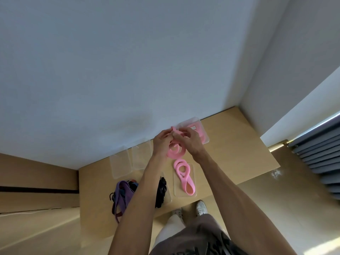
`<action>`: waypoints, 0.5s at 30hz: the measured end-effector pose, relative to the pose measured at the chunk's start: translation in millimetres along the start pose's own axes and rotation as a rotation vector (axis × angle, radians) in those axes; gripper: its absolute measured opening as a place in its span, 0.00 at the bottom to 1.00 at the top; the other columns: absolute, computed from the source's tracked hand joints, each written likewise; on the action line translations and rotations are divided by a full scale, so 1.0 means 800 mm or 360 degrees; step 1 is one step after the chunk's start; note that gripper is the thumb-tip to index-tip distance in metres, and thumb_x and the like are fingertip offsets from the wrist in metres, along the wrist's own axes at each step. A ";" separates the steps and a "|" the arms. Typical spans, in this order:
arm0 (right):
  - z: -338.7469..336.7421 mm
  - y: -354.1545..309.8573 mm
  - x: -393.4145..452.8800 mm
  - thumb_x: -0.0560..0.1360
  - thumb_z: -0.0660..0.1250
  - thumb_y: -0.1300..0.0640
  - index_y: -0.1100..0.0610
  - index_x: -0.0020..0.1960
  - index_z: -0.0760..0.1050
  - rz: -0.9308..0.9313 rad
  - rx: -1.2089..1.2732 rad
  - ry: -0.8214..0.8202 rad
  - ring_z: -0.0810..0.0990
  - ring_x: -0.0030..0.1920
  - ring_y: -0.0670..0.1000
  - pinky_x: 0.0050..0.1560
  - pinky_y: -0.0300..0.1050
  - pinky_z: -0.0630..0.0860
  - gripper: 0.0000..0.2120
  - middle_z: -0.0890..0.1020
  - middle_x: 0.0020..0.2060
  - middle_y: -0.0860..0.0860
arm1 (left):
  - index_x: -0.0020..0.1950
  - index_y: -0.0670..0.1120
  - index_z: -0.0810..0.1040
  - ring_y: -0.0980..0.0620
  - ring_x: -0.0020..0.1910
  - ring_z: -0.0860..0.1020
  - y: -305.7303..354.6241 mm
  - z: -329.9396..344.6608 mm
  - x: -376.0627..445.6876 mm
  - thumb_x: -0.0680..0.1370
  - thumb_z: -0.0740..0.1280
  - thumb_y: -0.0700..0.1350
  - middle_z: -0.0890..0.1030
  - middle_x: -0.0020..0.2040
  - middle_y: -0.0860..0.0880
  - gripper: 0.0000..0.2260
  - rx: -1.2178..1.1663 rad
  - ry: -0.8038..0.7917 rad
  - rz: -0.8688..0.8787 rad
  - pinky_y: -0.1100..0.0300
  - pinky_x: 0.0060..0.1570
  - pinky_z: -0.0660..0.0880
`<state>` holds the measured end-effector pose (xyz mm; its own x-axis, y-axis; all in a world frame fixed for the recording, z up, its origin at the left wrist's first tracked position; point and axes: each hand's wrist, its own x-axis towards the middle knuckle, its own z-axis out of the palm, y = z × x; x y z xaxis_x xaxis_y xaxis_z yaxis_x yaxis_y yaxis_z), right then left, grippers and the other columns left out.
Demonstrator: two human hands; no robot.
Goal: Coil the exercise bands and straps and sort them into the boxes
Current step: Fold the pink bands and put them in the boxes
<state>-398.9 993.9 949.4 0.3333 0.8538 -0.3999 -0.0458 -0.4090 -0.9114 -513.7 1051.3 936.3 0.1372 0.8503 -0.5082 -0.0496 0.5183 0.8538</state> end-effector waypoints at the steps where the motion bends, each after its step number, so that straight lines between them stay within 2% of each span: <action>1: 0.001 0.003 0.003 0.73 0.74 0.51 0.58 0.62 0.78 0.0003 -0.0008 -0.0002 0.83 0.54 0.56 0.58 0.60 0.80 0.21 0.84 0.53 0.56 | 0.48 0.43 0.85 0.47 0.44 0.85 -0.003 -0.003 -0.001 0.77 0.72 0.38 0.86 0.43 0.44 0.02 -0.0007 0.0023 -0.0003 0.55 0.43 0.82; 3: 0.005 0.009 0.006 0.73 0.75 0.54 0.60 0.59 0.79 0.0009 -0.0030 0.0013 0.84 0.51 0.58 0.55 0.62 0.80 0.18 0.85 0.49 0.58 | 0.45 0.45 0.85 0.48 0.45 0.83 -0.014 -0.013 0.002 0.78 0.71 0.42 0.85 0.44 0.46 0.04 0.0233 0.0127 0.0118 0.57 0.45 0.81; 5: 0.009 0.017 0.010 0.74 0.75 0.56 0.61 0.61 0.80 0.0024 -0.0050 0.0039 0.84 0.52 0.59 0.56 0.60 0.80 0.18 0.84 0.50 0.60 | 0.49 0.50 0.84 0.54 0.49 0.80 -0.023 -0.021 0.007 0.78 0.70 0.45 0.83 0.49 0.52 0.03 0.0677 0.0179 0.0355 0.66 0.45 0.76; 7: 0.011 0.025 0.016 0.75 0.74 0.57 0.61 0.64 0.79 0.0043 -0.0092 0.0030 0.83 0.54 0.59 0.58 0.59 0.80 0.19 0.83 0.52 0.60 | 0.52 0.59 0.81 0.61 0.51 0.77 -0.023 -0.027 0.014 0.78 0.70 0.45 0.79 0.52 0.60 0.08 0.0700 0.0045 0.0358 0.70 0.44 0.74; 9: 0.015 0.031 0.025 0.75 0.74 0.56 0.59 0.67 0.76 0.0077 -0.0122 0.0029 0.81 0.56 0.57 0.59 0.56 0.80 0.23 0.81 0.54 0.57 | 0.46 0.64 0.81 0.60 0.49 0.80 -0.024 -0.033 0.032 0.79 0.70 0.42 0.82 0.48 0.60 0.14 0.0576 -0.0168 0.0230 0.66 0.45 0.79; 11: 0.021 0.036 0.038 0.73 0.76 0.56 0.59 0.70 0.71 0.0146 -0.0087 0.0114 0.80 0.55 0.55 0.54 0.50 0.80 0.28 0.78 0.55 0.55 | 0.49 0.60 0.83 0.52 0.50 0.83 -0.029 -0.040 0.052 0.79 0.71 0.44 0.84 0.50 0.53 0.10 0.0624 -0.0208 0.0182 0.55 0.49 0.82; 12: 0.026 0.040 0.047 0.72 0.76 0.57 0.60 0.68 0.70 0.0178 -0.0065 0.0182 0.80 0.54 0.54 0.49 0.44 0.80 0.28 0.79 0.55 0.55 | 0.51 0.56 0.83 0.51 0.48 0.83 -0.034 -0.044 0.061 0.80 0.71 0.45 0.84 0.50 0.50 0.06 0.0676 -0.0199 0.0216 0.56 0.47 0.82; 14: 0.040 0.048 0.067 0.71 0.77 0.59 0.61 0.61 0.73 0.0218 -0.0139 0.0319 0.80 0.51 0.54 0.42 0.33 0.75 0.22 0.80 0.52 0.55 | 0.54 0.54 0.83 0.58 0.45 0.83 -0.049 -0.049 0.081 0.80 0.71 0.46 0.85 0.49 0.52 0.05 0.0780 -0.0158 0.0291 0.68 0.41 0.78; 15: 0.048 0.052 0.078 0.71 0.77 0.60 0.62 0.57 0.75 0.0228 -0.0220 0.0376 0.80 0.50 0.54 0.40 0.31 0.72 0.19 0.80 0.49 0.55 | 0.55 0.54 0.83 0.61 0.44 0.82 -0.056 -0.052 0.092 0.80 0.70 0.46 0.84 0.47 0.55 0.05 0.0836 -0.0108 0.0315 0.72 0.39 0.75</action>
<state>-416.3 1042.8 883.0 0.5434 0.6922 -0.4748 0.0151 -0.5736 -0.8190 -542.6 1094.1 855.9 0.2397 0.9097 -0.3390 0.4160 0.2192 0.8825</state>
